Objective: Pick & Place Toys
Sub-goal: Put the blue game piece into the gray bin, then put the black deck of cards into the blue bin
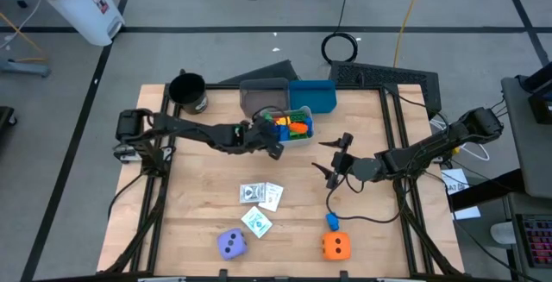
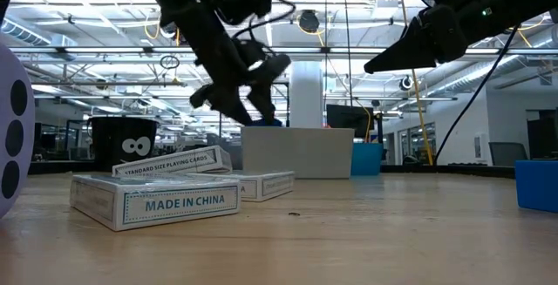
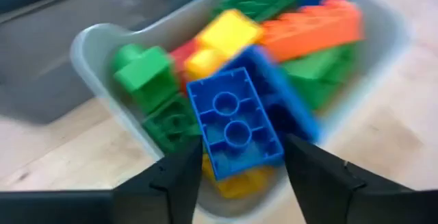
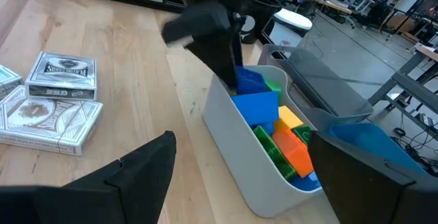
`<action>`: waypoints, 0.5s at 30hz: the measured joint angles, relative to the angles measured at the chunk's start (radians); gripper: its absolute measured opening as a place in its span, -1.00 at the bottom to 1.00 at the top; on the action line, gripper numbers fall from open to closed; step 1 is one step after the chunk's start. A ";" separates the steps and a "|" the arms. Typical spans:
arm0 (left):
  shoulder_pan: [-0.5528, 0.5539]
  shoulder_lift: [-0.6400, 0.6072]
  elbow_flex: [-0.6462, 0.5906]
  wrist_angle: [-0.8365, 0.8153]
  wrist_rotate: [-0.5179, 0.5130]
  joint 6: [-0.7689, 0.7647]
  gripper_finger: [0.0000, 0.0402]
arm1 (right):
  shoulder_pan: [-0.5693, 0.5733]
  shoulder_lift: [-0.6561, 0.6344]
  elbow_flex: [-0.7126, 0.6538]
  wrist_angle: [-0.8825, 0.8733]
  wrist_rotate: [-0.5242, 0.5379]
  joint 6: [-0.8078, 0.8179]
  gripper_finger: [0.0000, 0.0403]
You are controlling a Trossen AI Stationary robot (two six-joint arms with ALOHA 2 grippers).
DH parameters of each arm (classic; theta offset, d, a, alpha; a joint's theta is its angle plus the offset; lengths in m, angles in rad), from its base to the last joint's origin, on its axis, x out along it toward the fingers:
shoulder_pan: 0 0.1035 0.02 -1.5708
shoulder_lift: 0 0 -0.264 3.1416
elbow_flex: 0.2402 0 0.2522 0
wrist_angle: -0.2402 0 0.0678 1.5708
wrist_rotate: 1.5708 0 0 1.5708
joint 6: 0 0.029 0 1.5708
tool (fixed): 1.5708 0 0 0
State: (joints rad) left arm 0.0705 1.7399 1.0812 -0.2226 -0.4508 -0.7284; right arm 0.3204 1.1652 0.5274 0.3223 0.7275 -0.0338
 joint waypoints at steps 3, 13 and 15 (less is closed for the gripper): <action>0.003 -0.036 0.001 0.015 0.069 0.071 0.17 | 0.000 0.000 0.000 0.000 0.000 0.000 0.59; -0.008 -0.164 0.002 0.005 0.098 0.103 0.29 | 0.000 0.000 0.000 -0.003 0.000 0.006 0.59; -0.020 -0.186 0.002 0.001 0.118 0.105 0.28 | 0.000 0.000 0.000 -0.006 0.000 0.006 0.59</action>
State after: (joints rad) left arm 0.0500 1.5535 1.0828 -0.2217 -0.3332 -0.6232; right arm 0.3203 1.1652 0.5274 0.3164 0.7273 -0.0277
